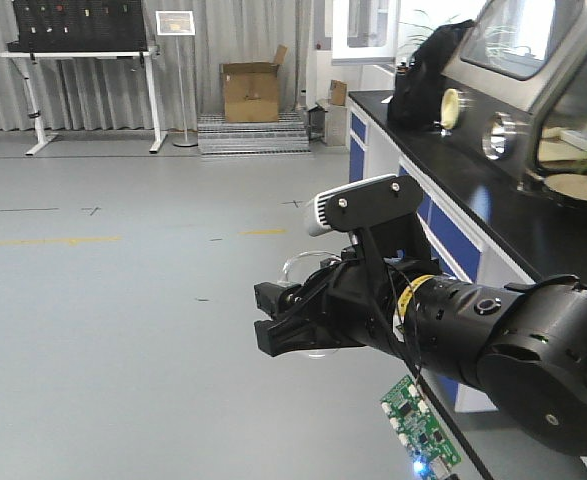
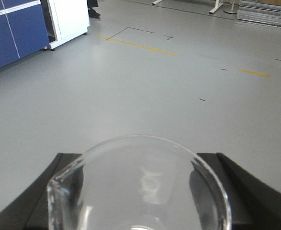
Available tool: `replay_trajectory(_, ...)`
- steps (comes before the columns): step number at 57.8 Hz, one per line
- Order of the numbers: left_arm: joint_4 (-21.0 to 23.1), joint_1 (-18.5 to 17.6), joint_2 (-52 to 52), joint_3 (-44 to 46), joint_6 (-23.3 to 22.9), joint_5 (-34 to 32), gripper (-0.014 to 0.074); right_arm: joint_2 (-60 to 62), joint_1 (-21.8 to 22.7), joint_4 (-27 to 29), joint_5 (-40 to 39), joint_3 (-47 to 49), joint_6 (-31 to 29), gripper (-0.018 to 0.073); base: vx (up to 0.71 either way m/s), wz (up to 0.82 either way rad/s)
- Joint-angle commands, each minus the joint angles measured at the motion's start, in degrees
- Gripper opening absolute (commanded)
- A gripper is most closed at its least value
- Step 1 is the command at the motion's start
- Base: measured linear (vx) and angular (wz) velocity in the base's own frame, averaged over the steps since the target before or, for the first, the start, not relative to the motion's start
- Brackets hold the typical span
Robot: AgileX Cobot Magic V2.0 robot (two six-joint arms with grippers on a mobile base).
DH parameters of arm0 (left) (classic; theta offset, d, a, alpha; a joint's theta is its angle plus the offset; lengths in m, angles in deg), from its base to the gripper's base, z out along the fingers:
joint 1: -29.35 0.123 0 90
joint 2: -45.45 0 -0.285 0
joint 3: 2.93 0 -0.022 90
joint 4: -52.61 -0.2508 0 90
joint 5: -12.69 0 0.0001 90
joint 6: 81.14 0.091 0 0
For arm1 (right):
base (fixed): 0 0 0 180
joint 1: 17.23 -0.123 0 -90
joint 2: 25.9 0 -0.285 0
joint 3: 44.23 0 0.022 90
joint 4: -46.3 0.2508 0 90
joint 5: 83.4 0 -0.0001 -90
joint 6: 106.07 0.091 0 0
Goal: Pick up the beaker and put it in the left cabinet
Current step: 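Hold the beaker in the right gripper while driving to the cabinet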
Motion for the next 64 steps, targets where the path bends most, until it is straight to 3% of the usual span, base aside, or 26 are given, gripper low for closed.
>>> replay_trajectory(1, 0.18, -0.03, 1.06, -0.90, -0.15, -4.28, 0.0001, 2.17, 0.20, -0.47, -4.60, 2.18, 0.07, -0.0004, 0.51, 0.16)
replay_trajectory(64, 0.18, -0.03, 1.06, -0.90, -0.15, -4.28, 0.0001, 2.17, 0.20, -0.47, -4.55, 2.18, 0.07, -0.0004, 0.58, 0.12)
